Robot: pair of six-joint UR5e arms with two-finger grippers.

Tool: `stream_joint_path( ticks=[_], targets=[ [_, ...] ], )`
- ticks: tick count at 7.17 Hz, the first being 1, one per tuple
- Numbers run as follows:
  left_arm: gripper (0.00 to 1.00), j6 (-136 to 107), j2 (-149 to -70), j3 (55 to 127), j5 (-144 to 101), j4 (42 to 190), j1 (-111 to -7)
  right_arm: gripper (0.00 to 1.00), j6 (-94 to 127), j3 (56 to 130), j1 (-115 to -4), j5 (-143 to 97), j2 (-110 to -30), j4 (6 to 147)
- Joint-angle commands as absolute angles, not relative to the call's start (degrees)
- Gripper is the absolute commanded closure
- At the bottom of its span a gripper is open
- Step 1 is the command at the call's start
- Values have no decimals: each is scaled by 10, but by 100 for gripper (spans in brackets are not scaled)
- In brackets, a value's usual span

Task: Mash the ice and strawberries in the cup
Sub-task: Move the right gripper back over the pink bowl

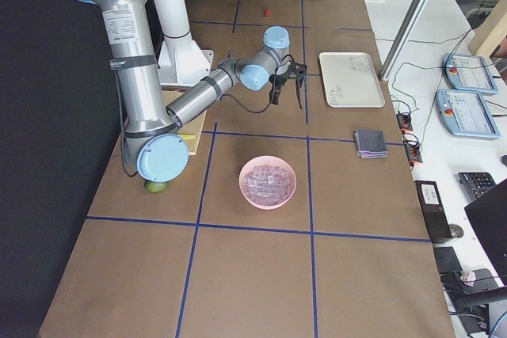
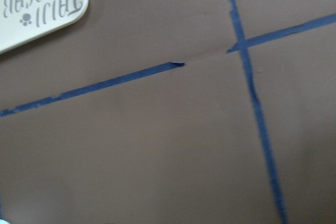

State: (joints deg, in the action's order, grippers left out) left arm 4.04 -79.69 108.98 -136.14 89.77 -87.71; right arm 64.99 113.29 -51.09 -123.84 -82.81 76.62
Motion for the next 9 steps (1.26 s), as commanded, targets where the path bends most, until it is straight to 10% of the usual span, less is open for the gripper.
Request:
stream_joint_path(
  ticks=[1,9],
  targets=[
    [0,40,-796,1089,-1361,897,-877,0,353,1122,-610,-1270,-936,766],
    [0,40,-796,1084,-1361,897,-877,2,90,1032,-648,-1297,-969,761]
  ],
)
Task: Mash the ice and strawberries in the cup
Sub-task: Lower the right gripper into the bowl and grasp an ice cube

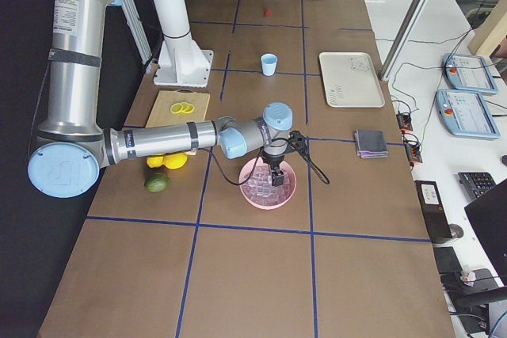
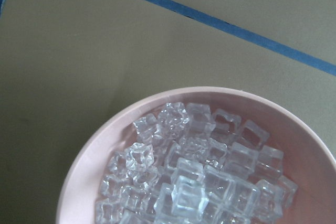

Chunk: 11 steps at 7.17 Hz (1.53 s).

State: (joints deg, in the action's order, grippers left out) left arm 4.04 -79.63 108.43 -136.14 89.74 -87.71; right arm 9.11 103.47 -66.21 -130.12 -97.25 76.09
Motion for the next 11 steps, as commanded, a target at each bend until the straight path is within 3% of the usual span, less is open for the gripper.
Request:
stream_joint_path(
  ticks=[1,3,6,7,9,10,11],
  targets=[
    [0,40,-796,1084,-1361,897,-877,3,89,1022,-635,-1284,-968,761],
    [0,40,-796,1084,-1361,897,-877,10,84,1012,-634,-1284,-969,760],
    [0,41,-796,1084,-1361,897,-877,33,86,1006,-631,-1281,-960,761],
    [0,41,-796,1084,-1361,897,-877,43,85,1005,-632,-1281,-959,761],
    [0,41,-796,1084,-1361,897,-877,92,84,1005,-632,-1278,-959,760],
    [0,41,-796,1084,-1361,897,-877,100,84,1005,-633,-1278,-959,760],
    [0,41,-796,1084,-1361,897,-877,100,86,1015,-635,-1280,-959,760]
  ],
)
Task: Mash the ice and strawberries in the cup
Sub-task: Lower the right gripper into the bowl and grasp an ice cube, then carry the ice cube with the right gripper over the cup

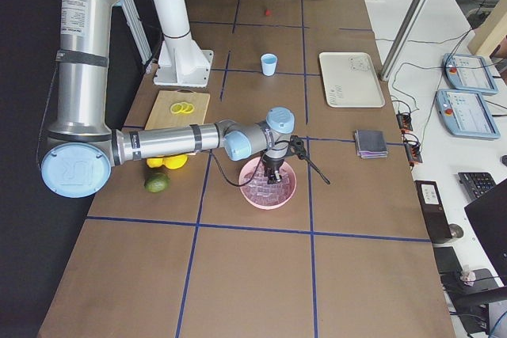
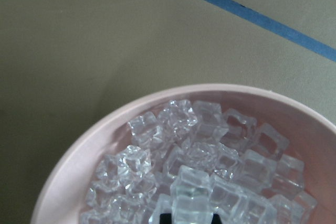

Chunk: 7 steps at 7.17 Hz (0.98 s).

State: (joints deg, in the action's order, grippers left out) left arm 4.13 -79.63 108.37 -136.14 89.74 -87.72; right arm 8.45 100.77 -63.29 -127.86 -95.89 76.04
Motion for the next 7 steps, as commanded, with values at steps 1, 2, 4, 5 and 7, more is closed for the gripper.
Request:
stream_joint_path(
  ticks=[1,2,4,5,7],
  targets=[
    [0,40,-796,1085,-1361,897,-877,100,93,1038,-636,-1283,-959,761],
    [0,40,-796,1085,-1361,897,-877,100,123,1095,-635,-1289,-958,774],
    [0,40,-796,1084,-1361,897,-877,100,306,1143,-622,-1328,-925,772],
    [0,40,-796,1083,-1361,897,-876,100,424,1146,-581,-1336,-881,758],
    [0,40,-796,1083,-1361,897,-876,100,673,1133,-467,-1298,-740,758]
  ],
)
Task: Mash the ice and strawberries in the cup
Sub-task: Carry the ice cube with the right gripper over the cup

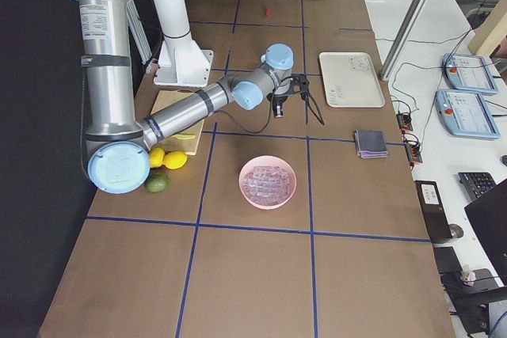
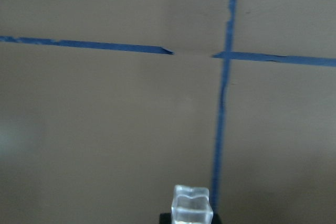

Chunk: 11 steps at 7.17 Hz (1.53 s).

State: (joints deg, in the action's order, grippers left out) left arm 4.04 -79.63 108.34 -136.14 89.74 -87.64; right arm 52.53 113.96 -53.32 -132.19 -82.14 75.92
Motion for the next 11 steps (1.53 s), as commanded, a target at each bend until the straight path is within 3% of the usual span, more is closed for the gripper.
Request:
stream_joint_path(
  ticks=[1,4,7,9,10,11],
  targets=[
    [0,40,-797,1083,-1361,897,-876,100,755,1116,-413,-1254,-690,758],
    [0,40,-797,1084,-1362,898,-875,100,851,1008,-309,-1123,-560,756],
    [0,40,-797,1084,-1362,898,-875,100,865,995,-284,-1099,-534,757],
    [0,40,-797,1084,-1362,898,-875,92,864,986,-280,-1098,-529,756],
    [0,41,-797,1084,-1362,898,-875,65,864,985,-280,-1098,-527,756],
    [0,44,-797,1084,-1361,899,-875,1,866,984,-280,-1097,-526,757]
  ],
)
